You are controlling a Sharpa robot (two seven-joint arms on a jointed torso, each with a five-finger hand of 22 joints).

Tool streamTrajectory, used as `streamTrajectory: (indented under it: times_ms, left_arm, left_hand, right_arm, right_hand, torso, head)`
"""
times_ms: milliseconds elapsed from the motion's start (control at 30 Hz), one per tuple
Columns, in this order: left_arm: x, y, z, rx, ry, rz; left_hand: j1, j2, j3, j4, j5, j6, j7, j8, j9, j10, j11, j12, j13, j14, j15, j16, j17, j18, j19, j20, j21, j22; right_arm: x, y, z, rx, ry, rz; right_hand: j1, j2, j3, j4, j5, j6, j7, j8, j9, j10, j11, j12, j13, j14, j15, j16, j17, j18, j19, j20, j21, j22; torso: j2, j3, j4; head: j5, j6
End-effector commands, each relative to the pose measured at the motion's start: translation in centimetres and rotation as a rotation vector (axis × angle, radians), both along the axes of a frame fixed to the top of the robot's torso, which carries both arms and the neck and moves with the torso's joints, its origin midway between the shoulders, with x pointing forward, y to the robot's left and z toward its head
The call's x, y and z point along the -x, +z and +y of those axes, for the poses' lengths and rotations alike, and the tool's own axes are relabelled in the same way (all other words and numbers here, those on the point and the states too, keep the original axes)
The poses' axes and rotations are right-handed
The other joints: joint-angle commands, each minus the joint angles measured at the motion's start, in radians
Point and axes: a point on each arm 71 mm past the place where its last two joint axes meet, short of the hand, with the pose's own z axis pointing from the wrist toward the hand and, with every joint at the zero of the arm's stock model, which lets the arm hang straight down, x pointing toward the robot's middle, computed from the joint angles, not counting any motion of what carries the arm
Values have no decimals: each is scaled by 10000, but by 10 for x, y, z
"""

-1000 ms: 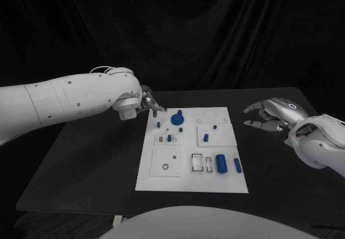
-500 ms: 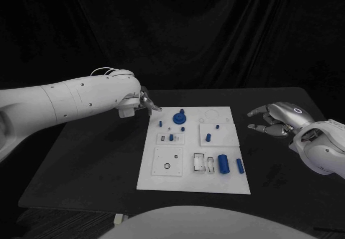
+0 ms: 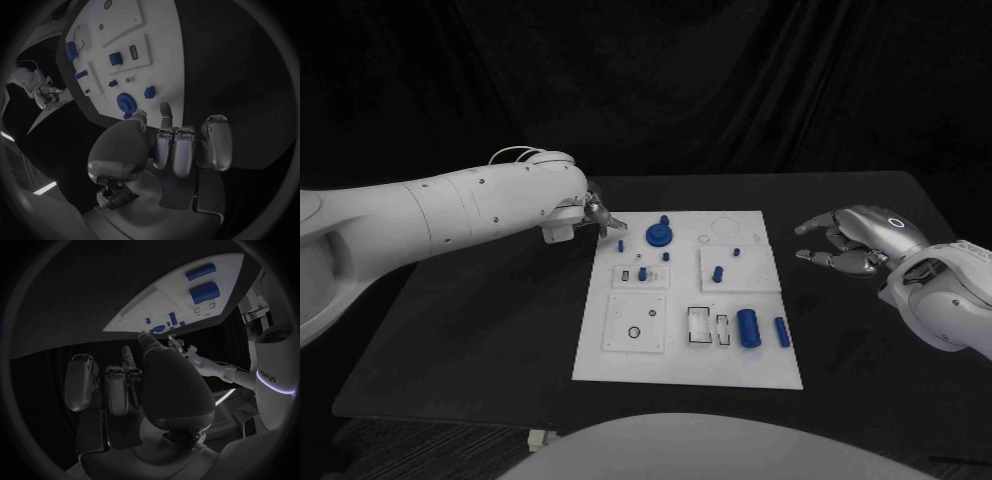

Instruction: Assemble the parts on the task board

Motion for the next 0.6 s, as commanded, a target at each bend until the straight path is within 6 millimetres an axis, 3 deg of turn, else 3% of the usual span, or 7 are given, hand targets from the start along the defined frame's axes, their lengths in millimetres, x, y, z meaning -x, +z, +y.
streamTrajectory:
  times_ms: [33, 300, 600]
  left_arm:
    - [0, -2, -5, 198, -364, -31]
    - [3, -8, -9, 152, -498, 233]
    - [5, -11, -10, 124, -576, 391]
  left_hand:
    - [0, 7, -73, 11, -22, -74, 18, 59, 16, 1024, 76, 35, 2626, 1038, 71, 27, 2633, -103, -31, 23, -71, 1134]
    - [71, 66, -97, -21, -6, -169, 44, 48, 73, 1024, 105, 35, 2626, 1038, 100, 27, 2633, -90, -80, 48, -123, 1112]
    - [113, 99, -100, -36, 8, -205, 56, 43, 96, 1024, 118, 35, 2626, 1038, 114, 27, 2633, -86, -98, 61, -143, 1106]
  right_arm:
    - [1, -1, 0, -23, -18, -10]
    - [0, -1, 1, -30, 0, -18]
    - [0, -2, 1, -20, -11, -4]
  right_hand:
    - [-89, -36, -37, -4, 9, 95, -7, 38, -16, 1032, 70, 26, 2628, 1038, 78, 26, 2635, 26, -5, 79, -28, 1867]
    - [-89, -36, -37, -4, 9, 95, -7, 38, -16, 1032, 70, 26, 2628, 1038, 78, 26, 2635, 26, -5, 79, -28, 1867]
    - [-89, -36, -37, -4, 9, 95, -7, 38, -16, 1032, 70, 26, 2628, 1038, 78, 26, 2635, 26, -5, 79, -28, 1867]
  torso:
    - [9, 2, 24]
    - [-21, 11, -23]
    - [-22, 20, 4]
  head:
    - [-34, -2]
    - [-2, -2]
    - [-38, -2]
